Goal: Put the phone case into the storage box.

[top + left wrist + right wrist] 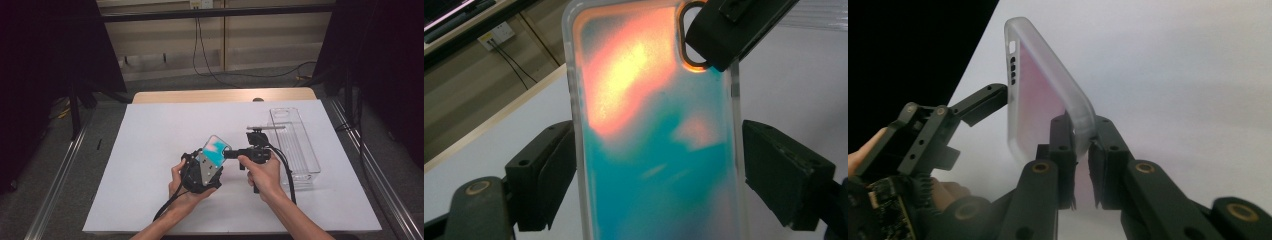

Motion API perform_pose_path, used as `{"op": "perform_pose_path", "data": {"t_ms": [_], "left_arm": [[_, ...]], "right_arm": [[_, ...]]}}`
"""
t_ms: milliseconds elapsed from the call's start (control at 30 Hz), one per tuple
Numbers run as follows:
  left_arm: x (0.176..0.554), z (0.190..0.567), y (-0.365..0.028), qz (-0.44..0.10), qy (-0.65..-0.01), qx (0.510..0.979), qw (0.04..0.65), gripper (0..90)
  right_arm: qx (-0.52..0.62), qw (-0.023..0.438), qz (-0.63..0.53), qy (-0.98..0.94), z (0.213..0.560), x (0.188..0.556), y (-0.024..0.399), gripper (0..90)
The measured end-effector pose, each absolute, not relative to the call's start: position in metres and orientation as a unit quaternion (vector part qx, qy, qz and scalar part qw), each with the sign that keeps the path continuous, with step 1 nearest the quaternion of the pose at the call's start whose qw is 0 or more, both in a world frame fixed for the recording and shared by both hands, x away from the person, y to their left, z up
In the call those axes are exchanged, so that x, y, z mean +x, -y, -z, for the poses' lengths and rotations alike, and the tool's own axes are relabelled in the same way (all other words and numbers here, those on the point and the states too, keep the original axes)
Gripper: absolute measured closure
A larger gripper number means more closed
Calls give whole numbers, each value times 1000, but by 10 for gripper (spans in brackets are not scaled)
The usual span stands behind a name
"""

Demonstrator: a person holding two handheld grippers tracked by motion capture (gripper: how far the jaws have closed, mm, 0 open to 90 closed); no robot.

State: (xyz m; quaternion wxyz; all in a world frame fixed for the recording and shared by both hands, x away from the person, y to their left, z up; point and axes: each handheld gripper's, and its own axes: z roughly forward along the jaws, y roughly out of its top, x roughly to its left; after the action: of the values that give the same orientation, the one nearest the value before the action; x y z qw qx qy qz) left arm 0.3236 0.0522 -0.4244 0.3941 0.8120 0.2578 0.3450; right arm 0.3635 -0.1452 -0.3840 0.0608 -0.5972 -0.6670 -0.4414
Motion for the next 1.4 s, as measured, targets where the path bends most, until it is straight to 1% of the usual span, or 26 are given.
{"op": "perform_pose_path", "data": {"t_ms": [133,433,500,633,933,1033,1133,1300,1400], "left_arm": [[325,425,-54,-342,-262,811,395,168],[333,424,-58,-300,-279,813,413,147],[333,424,-58,-306,-281,810,415,123],[335,422,-62,-292,-286,810,421,92],[337,415,-69,-254,-300,797,459,48],[338,414,-73,-247,-310,795,459,41],[341,413,-77,-222,-318,793,469,40],[342,411,-84,-224,-309,796,469,28],[342,410,-89,-226,-315,791,474,27]], "right_arm": [[-594,60,449,665,384,363,143,829],[-585,51,458,668,383,362,142,841],[-581,49,462,669,382,362,142,842],[-579,44,464,669,381,362,142,843],[-579,36,465,668,380,364,147,843],[-578,30,468,667,379,364,151,843],[-578,27,473,665,377,364,155,843],[-579,22,478,660,374,365,161,843],[-579,18,481,659,372,365,165,843]]}}
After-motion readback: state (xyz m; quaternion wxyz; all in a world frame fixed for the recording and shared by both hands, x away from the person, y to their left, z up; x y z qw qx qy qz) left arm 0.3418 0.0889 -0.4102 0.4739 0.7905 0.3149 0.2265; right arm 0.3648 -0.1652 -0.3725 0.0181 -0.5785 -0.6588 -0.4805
